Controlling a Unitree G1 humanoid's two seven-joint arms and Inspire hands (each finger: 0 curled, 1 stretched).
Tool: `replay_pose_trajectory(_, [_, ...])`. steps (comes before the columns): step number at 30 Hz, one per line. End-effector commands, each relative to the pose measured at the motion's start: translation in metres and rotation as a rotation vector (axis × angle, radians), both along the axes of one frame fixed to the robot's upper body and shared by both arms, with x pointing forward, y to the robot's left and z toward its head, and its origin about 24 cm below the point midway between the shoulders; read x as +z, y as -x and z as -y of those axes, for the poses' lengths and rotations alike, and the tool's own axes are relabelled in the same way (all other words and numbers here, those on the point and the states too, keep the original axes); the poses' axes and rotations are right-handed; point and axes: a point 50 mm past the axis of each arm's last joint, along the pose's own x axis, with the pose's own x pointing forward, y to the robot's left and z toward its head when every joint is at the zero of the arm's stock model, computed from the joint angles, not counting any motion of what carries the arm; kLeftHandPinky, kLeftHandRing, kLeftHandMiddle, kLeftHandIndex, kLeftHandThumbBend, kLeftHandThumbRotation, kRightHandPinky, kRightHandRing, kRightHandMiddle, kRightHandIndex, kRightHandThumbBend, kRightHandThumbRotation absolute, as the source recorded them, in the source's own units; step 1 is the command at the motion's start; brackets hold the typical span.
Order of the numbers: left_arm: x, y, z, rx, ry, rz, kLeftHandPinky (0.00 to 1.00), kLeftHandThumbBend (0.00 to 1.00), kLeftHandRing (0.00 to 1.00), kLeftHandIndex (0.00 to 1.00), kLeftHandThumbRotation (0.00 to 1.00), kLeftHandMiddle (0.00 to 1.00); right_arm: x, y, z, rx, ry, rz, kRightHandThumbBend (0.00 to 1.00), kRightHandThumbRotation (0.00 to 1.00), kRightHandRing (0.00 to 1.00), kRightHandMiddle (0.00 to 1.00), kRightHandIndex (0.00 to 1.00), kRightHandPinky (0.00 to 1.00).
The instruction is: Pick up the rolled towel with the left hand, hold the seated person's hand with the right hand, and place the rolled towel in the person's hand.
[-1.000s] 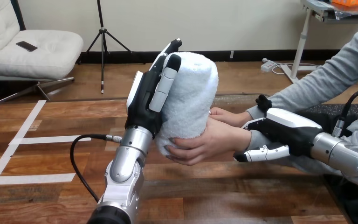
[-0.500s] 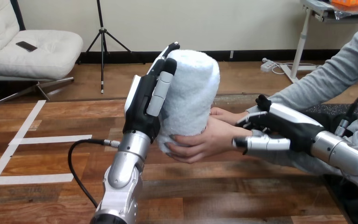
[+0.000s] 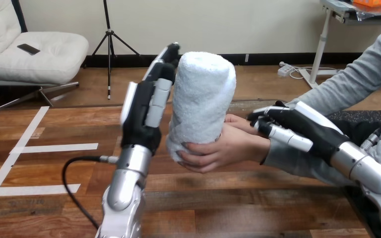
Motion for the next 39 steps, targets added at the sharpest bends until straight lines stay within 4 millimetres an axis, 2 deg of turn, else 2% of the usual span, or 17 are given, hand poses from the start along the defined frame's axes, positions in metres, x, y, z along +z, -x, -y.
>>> replay_pose_trajectory(1, [0.019, 0.004, -0.009, 0.025, -0.007, 0.097, 0.87, 0.82, 0.93, 0.88, 0.94, 0.93, 0.019, -0.003, -0.008, -0.012, -0.142, 0.109, 0.84, 1.0, 0.83, 0.83, 0.82, 0.78])
replay_pose_trajectory(9, [0.022, 0.017, -0.019, 0.047, -0.008, 0.122, 0.86, 0.8, 0.92, 0.87, 0.94, 0.92, 0.024, 0.008, -0.014, -0.013, -0.255, 0.158, 0.9, 1.0, 0.85, 0.84, 0.83, 0.81])
replay_pose_trajectory(18, [0.027, 0.034, -0.029, 0.068, -0.011, 0.159, 0.86, 0.79, 0.93, 0.88, 0.95, 0.93, 0.031, 0.021, -0.022, -0.003, -0.362, 0.223, 0.9, 1.0, 0.83, 0.84, 0.83, 0.81])
replay_pose_trajectory(29, [0.03, 0.059, -0.039, 0.097, -0.015, 0.198, 0.85, 0.82, 0.92, 0.88, 0.93, 0.92, 0.04, 0.039, -0.032, 0.025, -0.475, 0.287, 0.9, 1.0, 0.83, 0.83, 0.83, 0.8])
replay_pose_trajectory(39, [0.024, 0.087, -0.048, 0.09, -0.025, 0.208, 0.83, 0.79, 0.9, 0.88, 0.94, 0.9, 0.048, 0.065, -0.046, 0.068, -0.603, 0.331, 0.89, 1.0, 0.84, 0.84, 0.84, 0.81])
